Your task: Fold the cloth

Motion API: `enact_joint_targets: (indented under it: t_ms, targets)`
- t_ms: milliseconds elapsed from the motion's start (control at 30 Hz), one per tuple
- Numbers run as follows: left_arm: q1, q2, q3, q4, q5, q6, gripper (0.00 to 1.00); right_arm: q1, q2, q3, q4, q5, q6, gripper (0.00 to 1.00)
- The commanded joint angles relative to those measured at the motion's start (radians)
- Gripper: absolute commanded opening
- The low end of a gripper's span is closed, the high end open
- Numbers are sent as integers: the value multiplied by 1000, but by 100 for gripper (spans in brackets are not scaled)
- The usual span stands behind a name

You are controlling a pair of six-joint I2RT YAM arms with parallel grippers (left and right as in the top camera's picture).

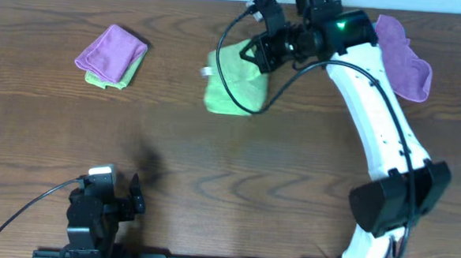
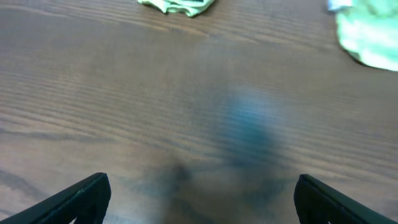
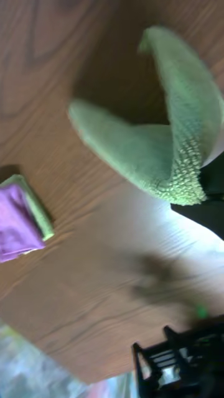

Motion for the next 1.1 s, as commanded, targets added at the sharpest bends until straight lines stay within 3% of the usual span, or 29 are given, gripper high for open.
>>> enact_joint_targets:
  t_ms: [0, 200, 467, 500, 567, 633, 833, 1067]
  targets:
    - [-5, -6, -4, 14, -7, -4, 95, -19, -47, 21, -24, 44, -79, 1]
    - [-5, -6, -4, 22, -7, -30, 95, -38, -44, 19, -13, 270, -17, 1]
    - [-5, -6, -4, 22, -7, -57, 95, -100, -32, 18, -52, 568, 219, 2]
    - [-5, -6, -4, 22, -7, -57, 96, -111, -32, 18, -78, 617, 269, 11]
    - [-5, -6, -4, 22, -6, -57, 95, -128, -32, 18, -130, 677, 324, 45]
    - [-5, -6, -4, 22, -6, -57, 95, -141, -32, 18, -177, 723, 354, 58]
    - [-5, -6, -4, 22, -6, -57, 95, -156, -32, 18, -192, 709, 349, 68]
    - [-5, -6, -4, 47, 35, -57, 95, -151, 2, 7, -162, 322, 114, 68]
